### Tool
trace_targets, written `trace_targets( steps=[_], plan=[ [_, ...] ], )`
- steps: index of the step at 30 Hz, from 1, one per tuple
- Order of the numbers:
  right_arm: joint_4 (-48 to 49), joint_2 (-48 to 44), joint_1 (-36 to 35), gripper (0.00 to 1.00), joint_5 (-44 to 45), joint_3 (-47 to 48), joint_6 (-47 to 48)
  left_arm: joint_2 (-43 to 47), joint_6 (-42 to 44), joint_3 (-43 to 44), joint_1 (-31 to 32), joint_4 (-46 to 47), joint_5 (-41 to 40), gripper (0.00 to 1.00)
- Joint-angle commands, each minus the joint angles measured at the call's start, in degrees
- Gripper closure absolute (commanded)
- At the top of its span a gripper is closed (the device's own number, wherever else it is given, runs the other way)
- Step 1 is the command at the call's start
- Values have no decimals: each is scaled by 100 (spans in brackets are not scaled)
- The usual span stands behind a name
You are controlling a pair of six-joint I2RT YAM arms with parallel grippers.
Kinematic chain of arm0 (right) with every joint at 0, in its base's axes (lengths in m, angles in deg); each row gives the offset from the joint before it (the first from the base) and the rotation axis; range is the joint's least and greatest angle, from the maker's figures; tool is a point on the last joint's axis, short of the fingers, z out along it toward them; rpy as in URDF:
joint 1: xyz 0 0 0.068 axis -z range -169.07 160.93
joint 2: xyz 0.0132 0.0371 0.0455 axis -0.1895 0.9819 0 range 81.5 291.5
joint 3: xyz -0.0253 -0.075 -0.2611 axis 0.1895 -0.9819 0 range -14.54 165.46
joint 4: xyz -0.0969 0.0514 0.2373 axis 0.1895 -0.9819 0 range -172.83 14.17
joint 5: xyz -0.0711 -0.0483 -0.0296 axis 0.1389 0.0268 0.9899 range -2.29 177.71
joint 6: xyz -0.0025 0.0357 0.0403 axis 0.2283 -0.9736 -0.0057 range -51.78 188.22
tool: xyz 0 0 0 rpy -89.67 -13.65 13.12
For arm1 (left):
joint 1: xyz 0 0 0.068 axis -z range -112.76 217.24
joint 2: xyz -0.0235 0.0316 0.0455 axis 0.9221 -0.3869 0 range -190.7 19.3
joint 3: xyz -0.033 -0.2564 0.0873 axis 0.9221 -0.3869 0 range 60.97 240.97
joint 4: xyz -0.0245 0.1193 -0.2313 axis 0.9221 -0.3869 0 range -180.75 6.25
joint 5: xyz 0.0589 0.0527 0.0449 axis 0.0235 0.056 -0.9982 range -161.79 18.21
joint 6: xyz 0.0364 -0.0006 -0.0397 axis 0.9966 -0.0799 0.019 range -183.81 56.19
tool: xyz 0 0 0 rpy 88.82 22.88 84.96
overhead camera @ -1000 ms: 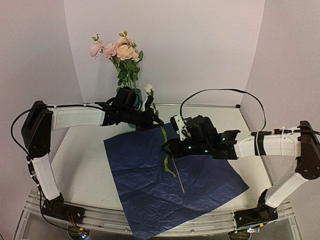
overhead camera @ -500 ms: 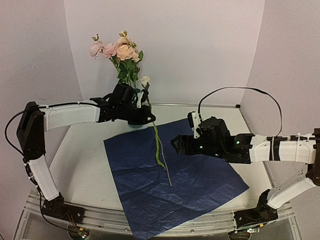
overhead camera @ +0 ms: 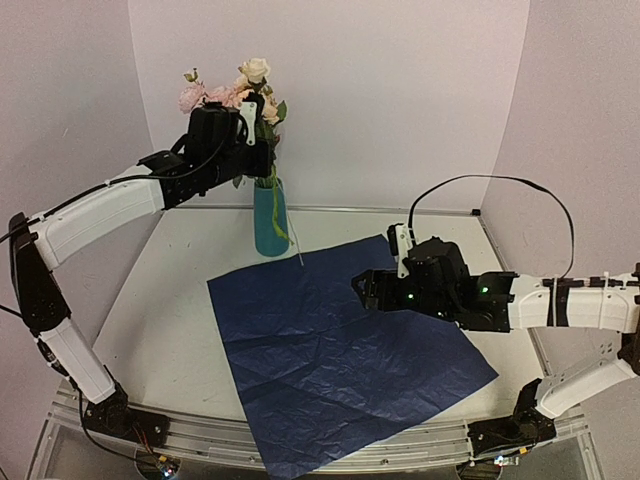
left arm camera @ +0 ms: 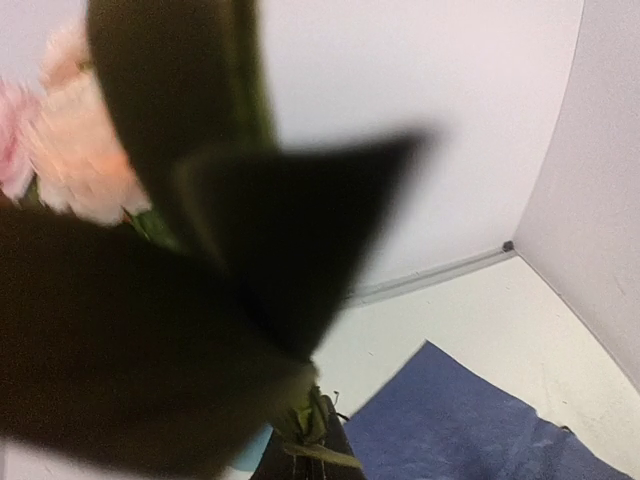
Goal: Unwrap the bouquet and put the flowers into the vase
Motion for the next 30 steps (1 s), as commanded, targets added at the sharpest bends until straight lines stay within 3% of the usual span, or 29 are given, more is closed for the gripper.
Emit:
trace_targets(
  steps=[1, 6, 19, 30],
  plan=[
    [129, -191, -15, 16, 185, -33, 7, 192, 1273, 503, -52, 871, -719, 100],
    [131, -257, -15, 16, 212, -61, 24, -38, 1911, 982, -78, 1427, -952, 100],
    [132, -311, -14, 16, 300, -89, 87, -578, 2777, 1881, -110, 1779, -774, 100],
    [132, -284, -12, 16, 328, -88, 116, -861, 2979, 1843, -146, 1885, -1047, 100]
  ],
)
